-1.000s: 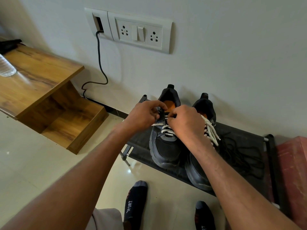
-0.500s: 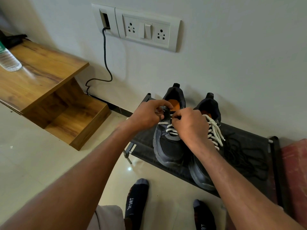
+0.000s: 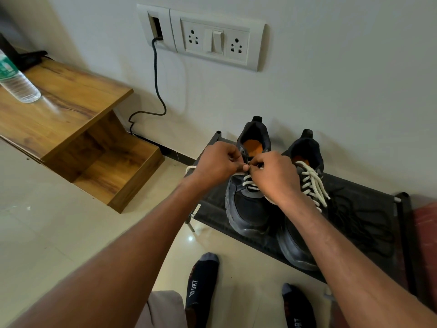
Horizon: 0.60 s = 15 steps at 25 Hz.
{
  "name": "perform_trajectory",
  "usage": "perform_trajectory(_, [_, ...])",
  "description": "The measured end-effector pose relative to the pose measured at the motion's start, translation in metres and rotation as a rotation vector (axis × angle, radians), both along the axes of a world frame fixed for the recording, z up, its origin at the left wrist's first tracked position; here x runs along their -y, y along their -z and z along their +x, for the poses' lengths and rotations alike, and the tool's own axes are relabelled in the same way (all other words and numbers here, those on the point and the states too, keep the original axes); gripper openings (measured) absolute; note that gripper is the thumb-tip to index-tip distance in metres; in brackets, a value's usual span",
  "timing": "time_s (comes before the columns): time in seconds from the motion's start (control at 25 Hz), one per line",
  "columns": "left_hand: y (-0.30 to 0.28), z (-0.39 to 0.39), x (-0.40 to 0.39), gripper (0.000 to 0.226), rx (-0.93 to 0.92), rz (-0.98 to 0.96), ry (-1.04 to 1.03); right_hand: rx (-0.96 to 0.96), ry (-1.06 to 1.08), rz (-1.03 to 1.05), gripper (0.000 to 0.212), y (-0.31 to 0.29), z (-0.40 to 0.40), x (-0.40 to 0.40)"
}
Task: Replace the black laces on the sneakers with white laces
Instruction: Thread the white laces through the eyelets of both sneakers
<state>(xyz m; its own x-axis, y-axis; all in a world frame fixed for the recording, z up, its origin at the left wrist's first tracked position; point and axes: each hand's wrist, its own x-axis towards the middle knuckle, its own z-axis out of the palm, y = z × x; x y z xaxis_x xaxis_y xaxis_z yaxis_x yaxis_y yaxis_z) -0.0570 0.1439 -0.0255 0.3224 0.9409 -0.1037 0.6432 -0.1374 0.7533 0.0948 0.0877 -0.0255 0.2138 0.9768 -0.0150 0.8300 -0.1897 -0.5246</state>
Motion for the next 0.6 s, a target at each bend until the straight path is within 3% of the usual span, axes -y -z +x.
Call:
perform_trajectory(0.2, [0.01, 0.004, 0.003, 0.02, 0.156, -0.083, -0.127, -0.353, 0.028, -0.119, 0.022, -0.006, 0.007, -0.002])
perform_trajectory(0.28, [0.01, 0.006, 0.003, 0.018, 0.167, -0.094, -0.154, -0.181, -0.052, -0.126, 0.029, -0.006, 0.009, 0.003])
perform_trajectory(0.36, [0.006, 0.013, 0.005, 0.019, 0.138, -0.051, -0.157, 0.099, -0.124, -0.137, 0.062, -0.001, 0.012, 0.01])
perform_trajectory(0.44, [-0.01, 0.018, 0.008, 0.018, 0.181, 0.042, -0.14, 0.198, -0.116, -0.125, 0.08, -0.001, 0.016, 0.014])
perform_trajectory(0.6, [-0.049, 0.018, 0.004, 0.013, 0.928, -0.122, -0.196, 0.331, -0.119, -0.077, 0.094, -0.005, 0.024, 0.014])
